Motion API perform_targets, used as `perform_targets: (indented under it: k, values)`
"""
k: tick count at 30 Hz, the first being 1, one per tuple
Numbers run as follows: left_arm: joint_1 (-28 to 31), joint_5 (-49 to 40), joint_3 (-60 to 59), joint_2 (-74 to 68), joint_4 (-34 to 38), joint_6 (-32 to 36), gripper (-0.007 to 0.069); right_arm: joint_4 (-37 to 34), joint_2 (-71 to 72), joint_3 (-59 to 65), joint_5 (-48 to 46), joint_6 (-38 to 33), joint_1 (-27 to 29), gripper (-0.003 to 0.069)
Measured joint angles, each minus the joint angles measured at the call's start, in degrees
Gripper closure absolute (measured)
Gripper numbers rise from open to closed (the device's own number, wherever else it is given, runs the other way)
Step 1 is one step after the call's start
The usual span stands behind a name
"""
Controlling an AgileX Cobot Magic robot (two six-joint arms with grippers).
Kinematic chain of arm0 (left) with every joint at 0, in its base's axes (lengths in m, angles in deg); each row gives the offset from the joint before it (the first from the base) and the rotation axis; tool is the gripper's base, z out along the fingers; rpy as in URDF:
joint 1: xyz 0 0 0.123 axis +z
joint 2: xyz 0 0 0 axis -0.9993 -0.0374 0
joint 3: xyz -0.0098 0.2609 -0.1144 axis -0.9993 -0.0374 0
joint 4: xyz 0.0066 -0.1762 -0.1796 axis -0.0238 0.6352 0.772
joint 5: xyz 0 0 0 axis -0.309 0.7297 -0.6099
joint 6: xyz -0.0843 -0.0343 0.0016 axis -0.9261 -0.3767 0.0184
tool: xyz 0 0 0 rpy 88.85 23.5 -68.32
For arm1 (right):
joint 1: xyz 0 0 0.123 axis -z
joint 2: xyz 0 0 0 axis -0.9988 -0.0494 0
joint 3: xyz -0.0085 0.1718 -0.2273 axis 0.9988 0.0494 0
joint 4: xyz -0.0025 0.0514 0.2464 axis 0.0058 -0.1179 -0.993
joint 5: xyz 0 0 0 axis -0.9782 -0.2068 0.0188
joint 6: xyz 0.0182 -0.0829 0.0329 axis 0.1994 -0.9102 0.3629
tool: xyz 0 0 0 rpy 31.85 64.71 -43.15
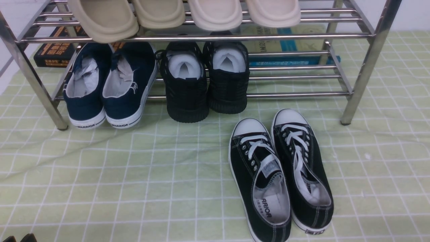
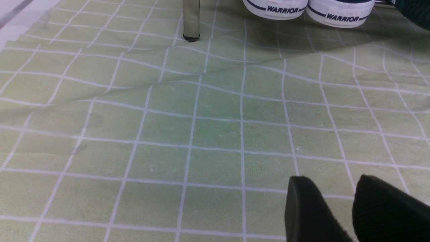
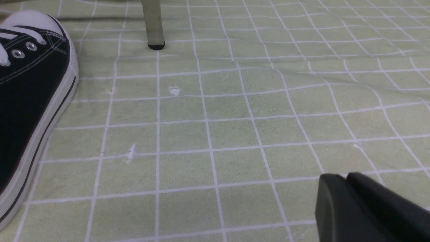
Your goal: Take the shoes off the shelf with your hand from the green coffee tablecloth.
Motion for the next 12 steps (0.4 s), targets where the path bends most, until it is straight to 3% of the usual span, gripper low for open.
perform_targets:
  k: [12]
  values:
    - [0.0, 0.0, 0.0, 0.0, 0.0, 0.0, 0.0383, 0.0, 0.0, 0.0, -0.06, 0.0, 0.0, 0.0587]
